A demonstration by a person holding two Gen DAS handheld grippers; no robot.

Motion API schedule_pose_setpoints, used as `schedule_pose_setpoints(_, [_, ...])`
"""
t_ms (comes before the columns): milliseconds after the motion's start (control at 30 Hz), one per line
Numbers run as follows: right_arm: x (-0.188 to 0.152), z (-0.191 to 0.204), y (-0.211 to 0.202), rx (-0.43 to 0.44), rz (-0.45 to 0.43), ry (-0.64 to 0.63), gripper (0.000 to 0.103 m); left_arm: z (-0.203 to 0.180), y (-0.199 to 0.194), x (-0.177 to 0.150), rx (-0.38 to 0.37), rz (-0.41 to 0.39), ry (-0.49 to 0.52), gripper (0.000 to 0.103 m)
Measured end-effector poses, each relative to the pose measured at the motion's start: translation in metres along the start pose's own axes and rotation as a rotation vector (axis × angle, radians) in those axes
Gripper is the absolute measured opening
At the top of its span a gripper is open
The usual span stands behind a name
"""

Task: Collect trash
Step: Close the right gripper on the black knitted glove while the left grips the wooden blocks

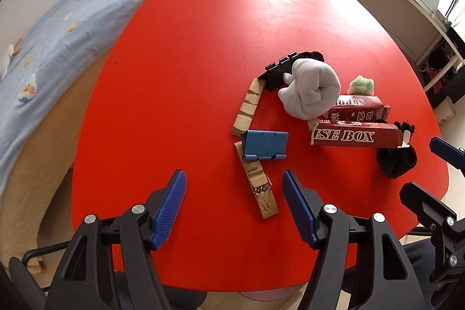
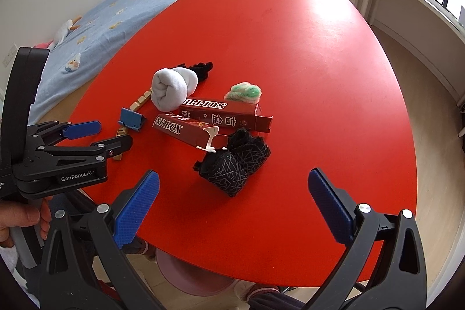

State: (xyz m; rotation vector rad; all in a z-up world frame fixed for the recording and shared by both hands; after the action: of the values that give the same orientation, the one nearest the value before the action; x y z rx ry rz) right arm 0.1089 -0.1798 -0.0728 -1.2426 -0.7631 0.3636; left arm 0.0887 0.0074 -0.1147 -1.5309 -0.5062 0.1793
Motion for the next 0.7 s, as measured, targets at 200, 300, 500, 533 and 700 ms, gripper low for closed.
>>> schedule_pose_setpoints(200, [0.002, 0.001, 0.006, -0.007, 0.014, 0.013, 0.079, 0.006, -0.005, 0.004, -0.008, -0.005, 0.0, 0.019])
schedule_pose_setpoints(300, [0.003, 0.0, 0.007, -0.005, 0.013, 0.022, 0.066, 0.013, -0.004, 0.01, -0.045, -0.003, 0.005, 0.014])
schedule_pose_setpoints(500, [0.004, 0.004, 0.008, 0.0, 0.016, 0.005, 0.036, 0.013, -0.006, 0.006, -0.096, -0.002, 0.034, 0.014])
schedule_pose_setpoints(533, [0.004, 0.004, 0.008, 0.003, 0.016, 0.004, 0.031, 0.013, -0.006, 0.005, -0.102, -0.002, 0.036, 0.014])
schedule_pose_setpoints(700, [0.004, 0.003, 0.0, 0.006, 0.002, 0.013, 0.018, 0.013, -0.014, 0.0, -0.119, -0.014, 0.04, 0.014])
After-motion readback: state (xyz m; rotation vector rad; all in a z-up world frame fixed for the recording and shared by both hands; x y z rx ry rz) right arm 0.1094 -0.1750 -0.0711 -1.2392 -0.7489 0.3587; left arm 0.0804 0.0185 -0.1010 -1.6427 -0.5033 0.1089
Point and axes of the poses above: each gripper's, at about its wrist camera, not at the fingertips, and y roughly the way its jaws point, z to its left, x to its top, the point moved 3 cm from there along y, roughly the way its jaws point, and after that the axes turned 13 degrees about z, right-handed, at the moved point
